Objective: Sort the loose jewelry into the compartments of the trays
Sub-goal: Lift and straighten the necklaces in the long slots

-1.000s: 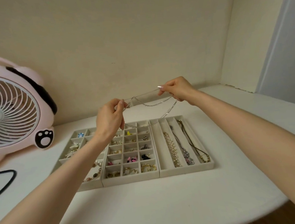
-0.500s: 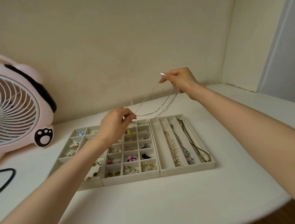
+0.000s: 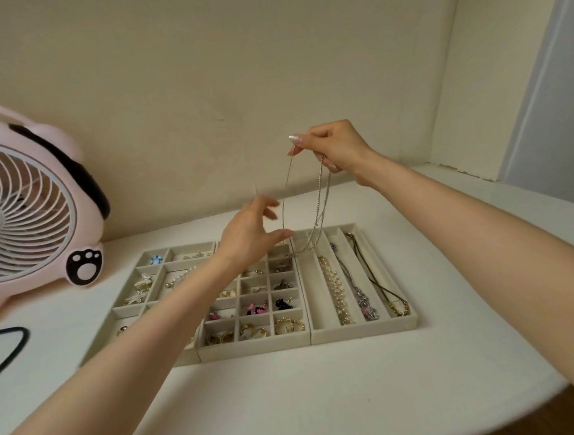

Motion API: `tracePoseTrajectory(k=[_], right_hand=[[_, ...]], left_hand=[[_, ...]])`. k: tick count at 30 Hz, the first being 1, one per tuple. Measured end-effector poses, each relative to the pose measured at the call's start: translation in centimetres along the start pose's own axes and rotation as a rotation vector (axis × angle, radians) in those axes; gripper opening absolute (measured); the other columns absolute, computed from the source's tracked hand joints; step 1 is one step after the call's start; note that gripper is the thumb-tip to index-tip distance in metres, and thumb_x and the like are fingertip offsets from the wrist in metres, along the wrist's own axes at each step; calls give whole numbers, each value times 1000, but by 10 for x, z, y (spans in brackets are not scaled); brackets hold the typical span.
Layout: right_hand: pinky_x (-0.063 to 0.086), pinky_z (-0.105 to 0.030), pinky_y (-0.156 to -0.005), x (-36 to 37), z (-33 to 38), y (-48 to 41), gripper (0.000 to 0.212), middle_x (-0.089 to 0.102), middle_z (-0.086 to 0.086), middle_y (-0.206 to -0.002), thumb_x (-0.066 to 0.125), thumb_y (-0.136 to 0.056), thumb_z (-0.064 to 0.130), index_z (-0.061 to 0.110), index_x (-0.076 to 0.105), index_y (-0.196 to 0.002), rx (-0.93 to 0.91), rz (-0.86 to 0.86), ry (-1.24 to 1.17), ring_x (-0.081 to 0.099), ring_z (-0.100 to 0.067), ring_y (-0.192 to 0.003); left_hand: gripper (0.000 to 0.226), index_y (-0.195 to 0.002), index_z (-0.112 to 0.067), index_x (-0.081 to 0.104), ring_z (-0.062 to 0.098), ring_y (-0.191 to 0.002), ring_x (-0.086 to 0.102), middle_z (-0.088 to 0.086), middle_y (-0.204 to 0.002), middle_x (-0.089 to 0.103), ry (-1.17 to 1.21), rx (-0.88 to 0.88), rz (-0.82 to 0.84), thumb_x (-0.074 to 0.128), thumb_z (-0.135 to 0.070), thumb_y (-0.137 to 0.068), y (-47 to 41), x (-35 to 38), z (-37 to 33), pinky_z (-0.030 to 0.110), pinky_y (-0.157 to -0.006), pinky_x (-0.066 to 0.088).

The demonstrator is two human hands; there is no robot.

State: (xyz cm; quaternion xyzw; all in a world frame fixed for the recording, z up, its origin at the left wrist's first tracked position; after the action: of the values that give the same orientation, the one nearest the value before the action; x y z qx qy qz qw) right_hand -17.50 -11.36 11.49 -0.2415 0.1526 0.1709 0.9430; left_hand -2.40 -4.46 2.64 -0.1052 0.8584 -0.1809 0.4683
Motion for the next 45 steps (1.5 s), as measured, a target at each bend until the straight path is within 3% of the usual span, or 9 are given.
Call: tracePoseTrajectory(k=[6,12,16,20,25,29,36,39,45], right_hand=[[19,-18,-39,5,8,-3,31,55,16,-41,62,-91,27,-3,69,-91,-27,15,-5,26,-5,-31],[18,-18,-38,2,8,-9,24,65,-9,-70,64,-89,28,12,68,-71,-32,-7,-50,26,-6,-32],[19,-17,-38,2,8,-10,24,66,8,-59,63,-90,28,9,68,-75,-30,-2,-47,26,-5,-32],[20,-17,-37,3,2,-11,24,61,-20,-77,65,-88,31,17,69,-70,-28,5,-23,27,-7,-33],[19,-17,-37,3,-4,-9,24,66,11,-57,63,-91,25,4,69,-80,-11,27,-35,27,-4,-32],[19,-20,-40,4,-13,-9,22,55,-24,-70,66,-87,32,13,72,-77,18,35,4,26,-9,-38],[21,-19,-40,4,-20,-7,22,57,-5,-60,67,-86,30,10,73,-80,23,41,4,26,-9,-39],[23,-18,-42,7,-25,-2,19,41,9,-41,69,-85,24,6,73,-91,73,135,94,28,-6,-38],[29,-19,-47,22,-32,6,13,44,2,-54,69,-85,26,14,70,-90,122,359,93,37,-9,-48]], left_hand=[[26,-110,-10,63,0,-67,51,-2,-96,66,348,23,231,66,-14,-85,-11,11,-20,10,-64,42],[14,-99,-1,63,-1,-73,62,-1,-81,67,571,-23,287,63,-4,-85,-3,19,-16,9,-74,48],[9,-90,-13,62,-1,-77,63,-3,-81,68,642,-37,305,60,-4,-88,-2,19,-13,10,-79,47],[9,-86,-17,63,-7,-75,60,-9,-78,66,654,-59,305,57,-12,-91,0,17,-14,3,-72,43],[17,-81,-20,57,-8,-61,51,-10,-78,63,623,-81,282,49,-20,-96,2,16,-12,16,-64,35],[24,-82,-20,50,7,-66,44,-8,-82,61,680,-165,185,36,-23,-101,1,13,-9,23,-64,34],[41,-61,-15,44,5,-48,36,-5,-52,46,666,-156,48,43,-33,-98,2,7,-5,15,-50,32],[26,-71,-12,59,4,-51,42,-10,-56,61,740,-186,73,55,-25,-92,1,6,-3,13,-51,35],[20,-74,-13,63,5,-54,40,-11,-63,65,767,-217,71,59,-23,-90,-1,5,-2,12,-48,35]])
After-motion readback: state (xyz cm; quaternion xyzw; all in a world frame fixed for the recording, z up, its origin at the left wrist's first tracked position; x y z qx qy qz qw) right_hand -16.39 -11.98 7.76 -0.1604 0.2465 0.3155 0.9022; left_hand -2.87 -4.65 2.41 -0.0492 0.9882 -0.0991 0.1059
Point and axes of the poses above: each hand's wrist, its own y-axis away from the middle knuckle, its own x-axis out of the palm, z = x × y, the point moved 4 cm from there along -y, towards the middle knuckle
